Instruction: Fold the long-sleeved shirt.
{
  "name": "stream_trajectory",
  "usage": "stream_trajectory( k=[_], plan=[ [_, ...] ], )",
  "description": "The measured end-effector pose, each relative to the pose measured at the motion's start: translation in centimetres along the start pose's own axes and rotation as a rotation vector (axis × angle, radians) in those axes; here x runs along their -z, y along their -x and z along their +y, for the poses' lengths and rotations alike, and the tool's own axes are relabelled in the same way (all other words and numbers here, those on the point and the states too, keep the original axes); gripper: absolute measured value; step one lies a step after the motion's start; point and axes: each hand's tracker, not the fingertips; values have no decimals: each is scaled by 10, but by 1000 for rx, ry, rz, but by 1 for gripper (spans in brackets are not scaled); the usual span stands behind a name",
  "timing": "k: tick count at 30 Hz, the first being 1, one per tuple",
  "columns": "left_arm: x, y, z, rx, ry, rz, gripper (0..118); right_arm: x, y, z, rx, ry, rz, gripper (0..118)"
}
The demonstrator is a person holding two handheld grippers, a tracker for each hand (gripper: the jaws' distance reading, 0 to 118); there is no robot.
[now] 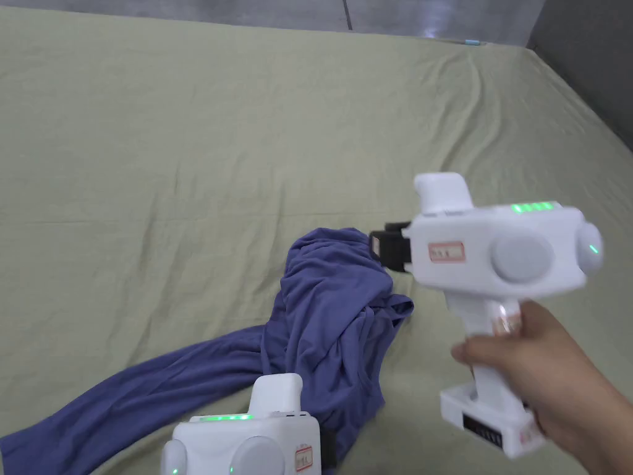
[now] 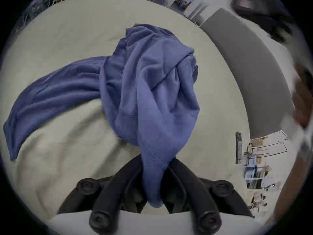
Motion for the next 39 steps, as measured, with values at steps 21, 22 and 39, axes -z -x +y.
stream_trajectory(
  k=[21, 22, 39],
  plan=[
    [-25, 23, 4, -82, -44, 3, 5, 103, -14, 19, 44, 281, -171, 14],
    [-38, 25, 10, -80, -79, 18, 5, 81, -12, 25, 18, 256, -165, 14],
    [-372, -54, 272, 216, -864, 167, 5, -254, 62, 261, -43, -367, -144, 14]
  ],
)
